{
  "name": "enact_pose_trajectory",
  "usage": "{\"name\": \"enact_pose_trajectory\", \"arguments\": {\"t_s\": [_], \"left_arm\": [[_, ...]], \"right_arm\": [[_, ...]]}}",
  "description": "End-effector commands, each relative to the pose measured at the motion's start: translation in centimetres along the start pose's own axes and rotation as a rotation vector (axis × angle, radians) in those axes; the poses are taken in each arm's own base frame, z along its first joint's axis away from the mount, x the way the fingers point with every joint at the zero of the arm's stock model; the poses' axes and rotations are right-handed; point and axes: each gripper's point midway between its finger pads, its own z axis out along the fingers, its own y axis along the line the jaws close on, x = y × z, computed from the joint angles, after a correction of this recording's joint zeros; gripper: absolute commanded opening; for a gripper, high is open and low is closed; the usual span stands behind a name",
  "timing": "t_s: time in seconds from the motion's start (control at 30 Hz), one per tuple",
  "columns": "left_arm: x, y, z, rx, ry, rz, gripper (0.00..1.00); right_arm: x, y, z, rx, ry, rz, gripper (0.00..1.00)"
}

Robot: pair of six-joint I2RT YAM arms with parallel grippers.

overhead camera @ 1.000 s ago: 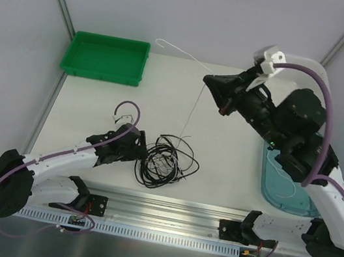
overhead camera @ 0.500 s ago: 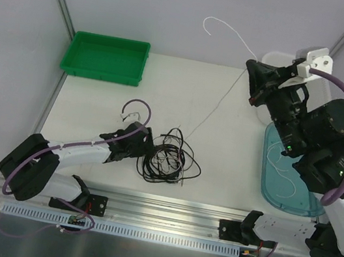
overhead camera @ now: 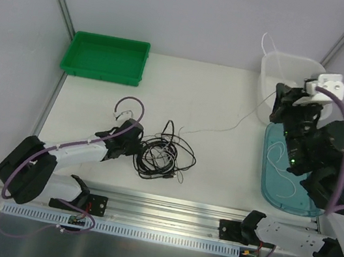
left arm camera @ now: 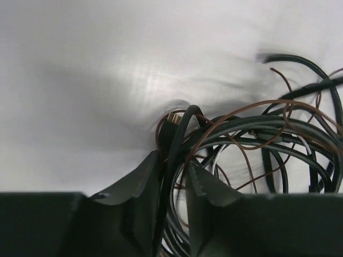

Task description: Untangle the cables

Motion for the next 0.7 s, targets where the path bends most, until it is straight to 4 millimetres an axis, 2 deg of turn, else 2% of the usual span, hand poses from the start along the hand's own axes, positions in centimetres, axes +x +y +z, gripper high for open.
{"name": "enact_pose_trajectory", "arguments": {"t_s": [0.0, 0.03, 0.1, 0.13, 0.17, 0.2, 0.23, 0.27, 0.37, 0.4, 0.47, 0.53, 0.6, 0.67], "left_arm": [[0.8, 7.7, -2.0, -0.234, 0.033, 0.03, 0.19], [0.4, 8.0, -2.6, -0.241, 0.024, 0.042, 0.11], [-1.4, 7.2, -4.0, -0.202, -0.039, 0.037, 0.11], [-2.0, 7.1, -4.5, -0.193, -0.058, 0.054, 0.11], [-2.2, 7.1, -5.0, -0.193, -0.061, 0.065, 0.11], [-3.1, 6.4, -5.8, -0.165, -0.09, 0.062, 0.11], [-3.3, 6.5, -6.1, -0.165, -0.097, 0.077, 0.11], [-3.5, 6.5, -6.3, -0.165, -0.1, 0.086, 0.11], [-3.7, 7.0, -6.7, -0.185, -0.114, 0.094, 0.1], [-3.5, 7.3, -6.7, -0.196, -0.105, 0.097, 0.1], [-3.3, 7.4, -6.6, -0.195, -0.09, 0.112, 0.12], [-3.1, 7.2, -6.6, -0.186, -0.077, 0.14, 0.15], [-3.3, 6.8, -6.8, -0.172, -0.067, 0.164, 0.15], [-3.4, 6.6, -6.9, -0.166, -0.058, 0.194, 0.16]], "right_arm": [[9.3, 0.0, -0.3, 0.09, 0.251, -0.052, 0.01], [14.3, 0.6, -0.6, 0.092, 0.357, -0.107, 0.01], [19.1, -0.1, -1.2, 0.149, 0.454, -0.092, 0.01], [22.0, 0.2, -1.7, 0.167, 0.517, -0.034, 0.01], [26.6, -0.2, -2.8, 0.197, 0.623, -0.06, 0.01], [29.5, -1.6, -3.3, 0.263, 0.691, -0.044, 0.01], [31.9, -1.4, -3.8, 0.271, 0.747, 0.017, 0.01], [35.7, -3.0, -5.2, 0.336, 0.838, 0.011, 0.01], [41.3, -3.6, -7.2, 0.386, 1.018, 0.051, 0.01], [42.9, -3.3, -7.6, 0.374, 1.088, 0.065, 0.05], [43.6, -2.3, -7.5, 0.313, 1.128, 0.063, 0.13], [43.1, 0.5, -6.3, 0.178, 1.102, 0.097, 0.39], [41.5, 3.6, -5.1, 0.008, 1.065, 0.092, 0.59], [40.1, 6.5, -3.9, -0.12, 1.011, 0.085, 0.62]]}}
